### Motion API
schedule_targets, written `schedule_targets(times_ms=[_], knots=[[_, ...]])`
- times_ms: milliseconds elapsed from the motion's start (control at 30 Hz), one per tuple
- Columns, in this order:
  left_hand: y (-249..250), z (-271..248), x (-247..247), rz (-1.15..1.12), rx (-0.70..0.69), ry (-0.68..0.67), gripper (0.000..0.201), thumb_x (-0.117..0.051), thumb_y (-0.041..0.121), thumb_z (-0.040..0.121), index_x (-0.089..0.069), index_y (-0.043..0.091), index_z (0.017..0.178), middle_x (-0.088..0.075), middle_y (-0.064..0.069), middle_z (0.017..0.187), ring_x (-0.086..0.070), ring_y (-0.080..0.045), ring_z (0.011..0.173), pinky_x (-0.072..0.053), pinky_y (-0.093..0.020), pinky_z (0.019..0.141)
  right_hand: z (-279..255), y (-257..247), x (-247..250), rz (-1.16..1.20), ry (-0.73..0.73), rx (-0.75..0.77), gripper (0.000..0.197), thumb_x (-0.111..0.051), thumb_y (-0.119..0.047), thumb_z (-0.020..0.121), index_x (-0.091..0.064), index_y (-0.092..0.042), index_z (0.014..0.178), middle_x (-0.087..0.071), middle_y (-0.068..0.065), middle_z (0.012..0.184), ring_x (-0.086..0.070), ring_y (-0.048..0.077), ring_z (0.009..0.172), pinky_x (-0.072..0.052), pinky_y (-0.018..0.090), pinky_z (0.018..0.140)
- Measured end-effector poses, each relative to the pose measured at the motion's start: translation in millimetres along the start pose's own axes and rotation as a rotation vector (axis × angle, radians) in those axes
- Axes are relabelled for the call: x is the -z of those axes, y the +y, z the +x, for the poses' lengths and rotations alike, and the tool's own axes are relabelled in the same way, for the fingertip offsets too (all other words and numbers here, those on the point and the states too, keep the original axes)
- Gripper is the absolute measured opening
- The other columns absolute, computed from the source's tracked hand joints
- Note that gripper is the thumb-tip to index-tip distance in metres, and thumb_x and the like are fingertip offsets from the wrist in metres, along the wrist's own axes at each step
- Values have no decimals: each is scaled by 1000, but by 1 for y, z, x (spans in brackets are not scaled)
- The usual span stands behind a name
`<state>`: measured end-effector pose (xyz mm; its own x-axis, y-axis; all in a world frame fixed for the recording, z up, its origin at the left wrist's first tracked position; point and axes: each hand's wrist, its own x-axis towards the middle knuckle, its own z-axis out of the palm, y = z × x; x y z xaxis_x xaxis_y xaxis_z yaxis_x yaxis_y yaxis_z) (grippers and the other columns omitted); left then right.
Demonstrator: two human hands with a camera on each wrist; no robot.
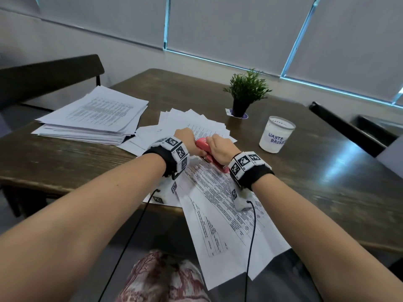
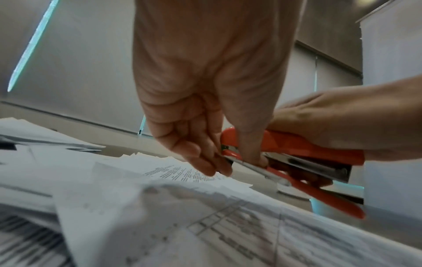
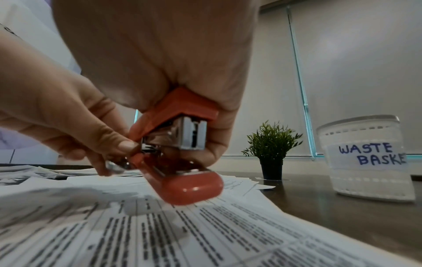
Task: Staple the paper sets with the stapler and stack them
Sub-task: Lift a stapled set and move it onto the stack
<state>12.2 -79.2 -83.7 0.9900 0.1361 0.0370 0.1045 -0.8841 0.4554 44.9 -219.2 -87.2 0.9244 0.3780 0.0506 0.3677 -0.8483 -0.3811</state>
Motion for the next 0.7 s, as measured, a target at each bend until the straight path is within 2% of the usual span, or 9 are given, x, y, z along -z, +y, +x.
schedule_targets(times_ms=[67, 100, 167, 200, 300, 367, 467, 567, 700], knots=[[-2, -4, 5, -111, 22, 5, 26, -79, 34, 78, -77, 8, 82, -72, -2, 74, -63, -12, 68, -55, -28, 72, -7, -1, 2, -3, 6, 5, 45, -24, -35, 106, -50, 0, 118, -58, 24, 118, -55, 37, 108, -38, 35, 86], [-4, -6, 8, -183, 43, 10, 20, -79, 26, 80, -77, 6, 83, -73, -3, 73, -64, -9, 62, -57, -27, 74, -9, -1, 3, -12, 8, 8, 45, -24, -35, 106, -50, 0, 118, -57, 23, 119, -54, 37, 110, -38, 35, 87], [-13, -12, 16, -249, 96, 22, 13, -75, 13, 83, -75, 1, 85, -70, -2, 63, -63, -6, 52, -59, -24, 71, -7, 1, 4, -35, 10, -6, 48, -25, -39, 105, -51, -1, 118, -58, 22, 119, -55, 37, 110, -39, 36, 89], [-18, -15, 21, -239, 123, 25, 10, -74, 10, 84, -75, 0, 86, -68, 0, 58, -65, -9, 55, -60, -26, 73, -7, 4, 4, -52, 1, -30, 50, -26, -42, 104, -51, -1, 118, -59, 22, 120, -55, 37, 110, -39, 37, 90], [-44, -26, 36, -224, 203, 5, 7, -70, 6, 86, -74, 0, 88, -70, 1, 59, -72, -19, 76, -59, -35, 83, -8, 11, 2, -111, -51, -108, 53, -29, -44, 104, -54, 1, 118, -59, 23, 121, -56, 37, 110, -42, 37, 92], [-65, -32, 41, -242, 254, 20, 4, -72, 2, 83, -75, 1, 83, -66, 3, 50, -71, -18, 72, -59, -37, 83, -10, 14, 0, -137, -77, -137, 54, -29, -43, 104, -55, 2, 118, -59, 23, 122, -57, 36, 110, -42, 36, 91], [-91, -39, 44, -369, 290, 19, 8, -76, 0, 79, -74, 2, 71, -71, -8, 61, -73, -25, 73, -59, -43, 83, -12, 16, -4, -168, -109, -168, 57, -26, -43, 105, -54, 2, 126, -56, 22, 130, -54, 35, 118, -39, 34, 96], [-95, -45, 43, -393, 302, 14, 3, -77, 0, 77, -75, 1, 79, -74, -11, 69, -74, -24, 74, -60, -42, 79, -12, 13, -4, -217, -122, -171, 59, -26, -45, 104, -55, 1, 127, -56, 21, 132, -54, 34, 118, -39, 34, 97], [-80, -47, 38, -403, 262, 21, 5, -76, 4, 77, -75, 7, 81, -74, -9, 72, -74, -20, 75, -60, -40, 82, -14, 3, 2, -347, -99, -124, 60, -33, -54, 98, -64, -5, 114, -62, 17, 122, -57, 34, 110, -45, 37, 97]])
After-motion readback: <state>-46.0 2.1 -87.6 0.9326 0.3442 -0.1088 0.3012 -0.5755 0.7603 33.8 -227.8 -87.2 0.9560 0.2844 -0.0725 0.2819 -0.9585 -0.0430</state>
